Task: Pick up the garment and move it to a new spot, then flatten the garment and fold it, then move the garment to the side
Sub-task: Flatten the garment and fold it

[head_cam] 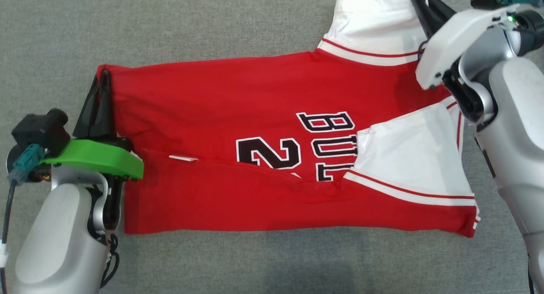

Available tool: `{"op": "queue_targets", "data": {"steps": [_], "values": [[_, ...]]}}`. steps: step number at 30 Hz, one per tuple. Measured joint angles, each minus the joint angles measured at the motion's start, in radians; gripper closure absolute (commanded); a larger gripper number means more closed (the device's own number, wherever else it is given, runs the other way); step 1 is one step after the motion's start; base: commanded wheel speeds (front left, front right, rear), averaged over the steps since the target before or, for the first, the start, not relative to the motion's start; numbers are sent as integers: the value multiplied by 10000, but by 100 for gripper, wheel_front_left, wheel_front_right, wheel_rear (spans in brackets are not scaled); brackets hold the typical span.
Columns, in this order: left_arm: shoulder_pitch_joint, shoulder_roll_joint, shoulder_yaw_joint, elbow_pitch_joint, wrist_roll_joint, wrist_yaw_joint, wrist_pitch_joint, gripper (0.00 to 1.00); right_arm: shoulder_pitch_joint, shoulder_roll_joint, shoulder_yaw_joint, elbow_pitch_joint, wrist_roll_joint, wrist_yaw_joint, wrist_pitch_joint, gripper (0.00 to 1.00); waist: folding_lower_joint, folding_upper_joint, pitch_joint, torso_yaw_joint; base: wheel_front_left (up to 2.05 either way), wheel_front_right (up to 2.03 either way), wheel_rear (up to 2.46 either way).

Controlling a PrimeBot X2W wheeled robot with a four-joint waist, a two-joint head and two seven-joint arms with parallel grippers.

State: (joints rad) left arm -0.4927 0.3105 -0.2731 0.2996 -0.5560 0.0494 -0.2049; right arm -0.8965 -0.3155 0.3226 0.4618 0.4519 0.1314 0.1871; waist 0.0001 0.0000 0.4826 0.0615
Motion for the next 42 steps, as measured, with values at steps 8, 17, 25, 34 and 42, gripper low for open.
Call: {"op": "queue_targets", "data": {"steps": [8,17,25,34,42], "values": [[1536,424,125,-1062,-142,123,-15,100,3287,-387,-888,-3223,769,0,96,100,-1,0,-1051,-549,0,0,0],[3465,378,238,-2004,-677,408,-4,100,6789,604,-2084,-5095,690,-6,518,100,-2,0,-2086,-1034,0,0,0],[3978,94,92,-1262,-918,387,-21,73,7554,1198,-2130,-4713,316,-8,261,64,-2,0,-2357,-1130,0,0,0],[5169,-299,1091,-1881,-1108,454,-529,0,8866,1450,-2786,-4550,295,-8,-222,0,-2,0,-2570,-1152,0,0,0],[5791,-821,1465,-2778,-435,384,-562,0,9049,1620,-3636,-4554,-176,-8,-240,0,-2,0,-2810,-1071,0,0,0]]}}
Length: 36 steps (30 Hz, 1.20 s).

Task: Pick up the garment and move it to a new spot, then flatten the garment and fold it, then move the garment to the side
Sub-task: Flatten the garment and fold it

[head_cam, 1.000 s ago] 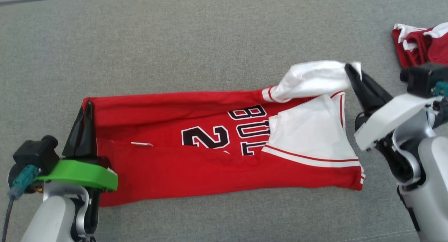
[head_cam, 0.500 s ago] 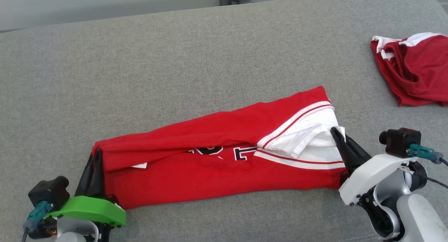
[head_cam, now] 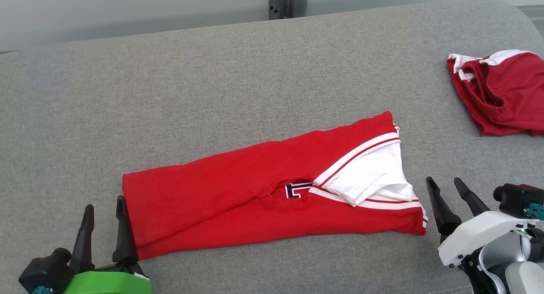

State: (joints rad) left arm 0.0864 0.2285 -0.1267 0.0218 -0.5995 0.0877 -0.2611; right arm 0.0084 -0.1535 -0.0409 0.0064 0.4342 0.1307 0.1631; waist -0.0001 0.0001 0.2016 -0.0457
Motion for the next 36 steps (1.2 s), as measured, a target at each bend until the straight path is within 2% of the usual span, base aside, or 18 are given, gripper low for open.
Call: {"op": "queue_targets", "data": {"steps": [6,11,16,25,26,27,28,29,30,36], "values": [[-100,-403,-314,240,339,-182,-2,0,-1050,-6,401,803,-213,0,453,0,0,0,-53,182,0,0,0],[-243,-621,-332,462,495,-355,-6,0,-2104,-17,571,2203,-345,0,573,0,0,0,-4,436,0,0,0],[-328,-859,-199,510,633,-449,-13,0,-2444,-40,744,3480,-353,0,545,0,0,0,44,751,0,0,0],[-328,-1122,86,585,922,-654,-13,0,-2615,-153,1404,4138,-130,-4,512,0,0,0,87,1009,0,0,0],[-328,-1141,104,600,932,-698,-13,0,-2648,-171,1475,4178,-123,-4,554,18,0,0,80,1004,0,0,0],[-329,-1166,123,612,955,-704,-13,0,-2688,-190,1551,4226,-128,-4,568,57,0,0,71,996,0,0,0],[-329,-1181,136,629,993,-713,-12,0,-2738,-198,1603,4286,-142,-4,583,80,0,0,61,985,0,0,0],[-330,-1197,157,648,1016,-721,-13,0,-2805,-194,1653,4376,-171,-4,587,94,0,0,45,969,0,0,0],[-330,-1204,169,663,1035,-750,-13,0,-2853,-184,1693,4441,-201,-4,585,100,0,0,29,952,0,0,0],[-334,-1254,245,767,1170,-836,-13,0,-3255,-132,1862,4855,-94,6,374,100,0,0,-133,723,0,0,0]]}}
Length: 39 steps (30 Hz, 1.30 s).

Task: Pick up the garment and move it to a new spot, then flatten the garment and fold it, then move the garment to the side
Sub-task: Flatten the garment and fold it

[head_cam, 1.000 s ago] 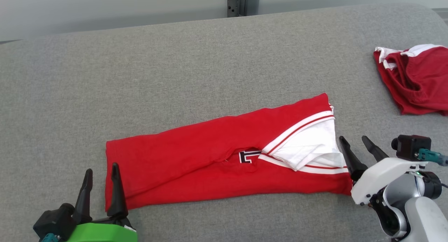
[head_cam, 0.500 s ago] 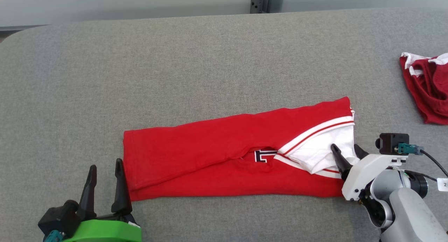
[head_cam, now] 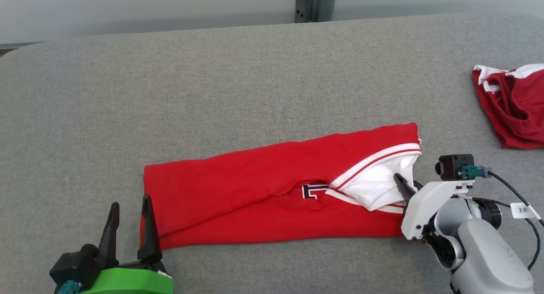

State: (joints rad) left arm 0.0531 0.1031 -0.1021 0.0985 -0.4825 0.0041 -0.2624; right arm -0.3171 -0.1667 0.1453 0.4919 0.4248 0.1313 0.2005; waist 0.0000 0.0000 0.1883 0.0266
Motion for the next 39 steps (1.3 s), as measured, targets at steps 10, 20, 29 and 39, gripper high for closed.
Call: {"op": "queue_targets", "data": {"steps": [10,20,29,39], "values": [[-44,-54,6,63,134,-86,-17,0,-10,-1419,-807,-800,489,4,94,100,0,0,-156,-665,0,0,0],[-90,-98,38,174,253,-159,-17,0,732,-1043,-800,-2750,1375,0,301,100,0,0,-213,-1031,0,0,0],[-149,-94,-79,326,316,-205,-15,0,1181,-727,859,-4552,1923,-6,727,100,0,0,-297,-747,0,0,0],[-181,-105,-307,504,318,-293,-12,0,748,389,2945,-4098,2679,-8,905,100,0,0,-463,-160,0,0,0]]}}
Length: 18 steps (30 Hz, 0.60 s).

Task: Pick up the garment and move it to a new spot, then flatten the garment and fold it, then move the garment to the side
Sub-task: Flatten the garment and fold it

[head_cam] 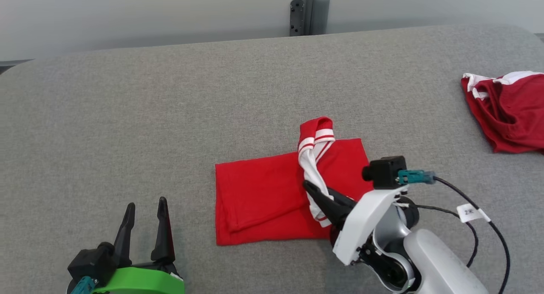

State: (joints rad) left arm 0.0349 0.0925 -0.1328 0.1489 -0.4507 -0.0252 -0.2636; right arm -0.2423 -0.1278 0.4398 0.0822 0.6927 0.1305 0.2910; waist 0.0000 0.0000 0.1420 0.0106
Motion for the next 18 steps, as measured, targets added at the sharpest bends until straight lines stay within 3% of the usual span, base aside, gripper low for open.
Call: {"op": "queue_targets", "data": {"steps": [8,17,18], "values": [[-111,-67,-251,140,0,-27,27,0,-1123,650,932,1837,518,0,-428,100,0,0,-22,570,0,0,0],[-285,-165,-454,357,-4,-102,25,0,-2290,750,1808,3739,1388,0,-1083,100,0,0,81,1327,0,0,0],[-305,-173,-460,378,-4,-104,25,0,-2403,773,1956,3864,1513,0,-1166,91,0,0,98,1403,0,0,0]]}}
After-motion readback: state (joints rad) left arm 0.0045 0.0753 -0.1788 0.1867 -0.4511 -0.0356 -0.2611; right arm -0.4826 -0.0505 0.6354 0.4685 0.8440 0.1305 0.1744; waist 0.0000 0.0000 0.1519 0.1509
